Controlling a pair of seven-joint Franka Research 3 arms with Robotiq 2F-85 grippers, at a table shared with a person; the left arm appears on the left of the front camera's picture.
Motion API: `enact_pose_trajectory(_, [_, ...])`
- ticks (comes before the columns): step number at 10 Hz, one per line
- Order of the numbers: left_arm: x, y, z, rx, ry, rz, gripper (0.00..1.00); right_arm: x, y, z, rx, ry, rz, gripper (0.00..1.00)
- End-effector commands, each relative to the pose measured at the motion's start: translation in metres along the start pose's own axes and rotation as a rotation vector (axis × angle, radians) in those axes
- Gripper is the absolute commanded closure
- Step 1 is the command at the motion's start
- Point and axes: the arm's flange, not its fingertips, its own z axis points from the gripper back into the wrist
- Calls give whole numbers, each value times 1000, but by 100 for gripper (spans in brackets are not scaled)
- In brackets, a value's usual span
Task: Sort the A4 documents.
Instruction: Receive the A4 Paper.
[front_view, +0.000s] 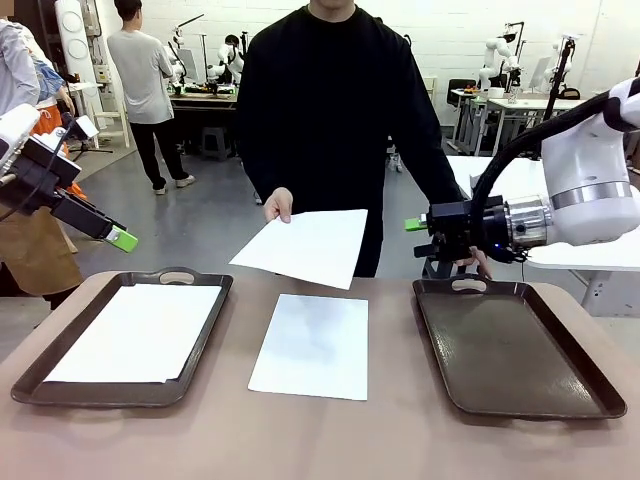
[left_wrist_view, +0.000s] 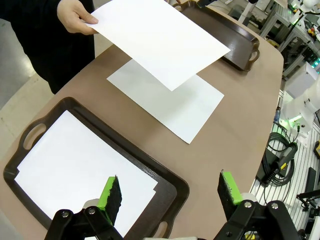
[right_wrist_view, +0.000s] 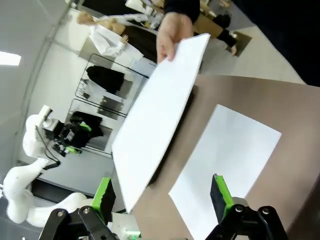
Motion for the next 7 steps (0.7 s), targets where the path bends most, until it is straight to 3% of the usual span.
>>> enact_pose_trajectory(1, [-2,1,-1,-14,-18,-6,0,12,-8,-7,108,-37,-71,0])
enact_pose_trajectory(7, [-2,1,-1,-14,-18,-6,0,11,-21,-67,137,46,-153,0])
